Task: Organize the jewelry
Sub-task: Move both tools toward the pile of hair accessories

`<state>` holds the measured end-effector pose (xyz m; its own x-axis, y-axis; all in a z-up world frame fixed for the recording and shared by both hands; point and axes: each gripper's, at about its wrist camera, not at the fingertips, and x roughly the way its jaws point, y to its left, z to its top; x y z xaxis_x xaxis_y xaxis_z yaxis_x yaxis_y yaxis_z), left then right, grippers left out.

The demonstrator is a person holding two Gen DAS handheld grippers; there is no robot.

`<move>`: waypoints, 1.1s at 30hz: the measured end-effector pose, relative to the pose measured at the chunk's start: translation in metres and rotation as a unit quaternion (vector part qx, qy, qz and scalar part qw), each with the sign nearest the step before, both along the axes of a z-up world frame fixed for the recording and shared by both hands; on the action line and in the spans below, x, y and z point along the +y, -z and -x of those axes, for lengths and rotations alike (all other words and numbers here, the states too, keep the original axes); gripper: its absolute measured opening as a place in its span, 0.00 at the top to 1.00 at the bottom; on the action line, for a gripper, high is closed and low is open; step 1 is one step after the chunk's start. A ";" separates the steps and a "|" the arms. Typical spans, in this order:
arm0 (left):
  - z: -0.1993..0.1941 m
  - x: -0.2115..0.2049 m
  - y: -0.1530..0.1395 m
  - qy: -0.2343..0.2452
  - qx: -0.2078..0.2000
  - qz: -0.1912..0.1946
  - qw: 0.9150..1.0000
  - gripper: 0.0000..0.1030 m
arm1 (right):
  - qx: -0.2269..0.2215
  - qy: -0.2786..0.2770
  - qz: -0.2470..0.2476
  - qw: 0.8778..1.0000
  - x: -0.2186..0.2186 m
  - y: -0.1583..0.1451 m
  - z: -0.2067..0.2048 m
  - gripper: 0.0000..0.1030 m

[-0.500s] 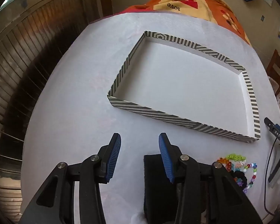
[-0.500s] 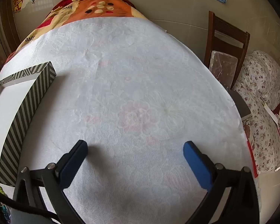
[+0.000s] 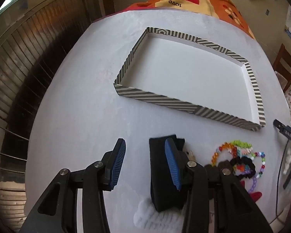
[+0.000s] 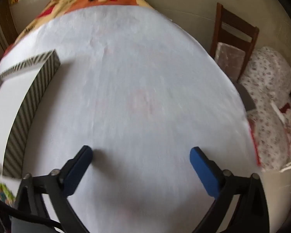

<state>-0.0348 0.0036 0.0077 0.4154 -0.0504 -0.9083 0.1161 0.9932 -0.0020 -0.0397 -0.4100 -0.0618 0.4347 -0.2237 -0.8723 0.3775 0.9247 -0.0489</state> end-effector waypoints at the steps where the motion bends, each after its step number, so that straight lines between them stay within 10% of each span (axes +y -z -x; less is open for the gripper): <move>1: 0.004 -0.001 -0.002 0.003 -0.001 0.000 1.000 0.68 | -0.006 -0.003 -0.001 1.000 0.009 -0.011 0.004 0.07; 18: 0.046 -0.014 -0.028 0.035 -0.038 0.022 0.998 0.68 | -0.071 -0.125 -0.055 0.988 0.188 -0.103 0.080 0.07; 33: 0.051 -0.004 -0.026 0.040 -0.031 0.035 0.998 0.68 | -0.073 -0.137 -0.047 0.987 0.208 -0.112 0.086 0.07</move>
<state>-0.0857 -0.0008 0.0335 0.4632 -0.1478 -0.8739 0.1973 0.9784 -0.0609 -0.1258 -0.2019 0.0500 0.5898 -0.0009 -0.8076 0.1092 0.9909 0.0786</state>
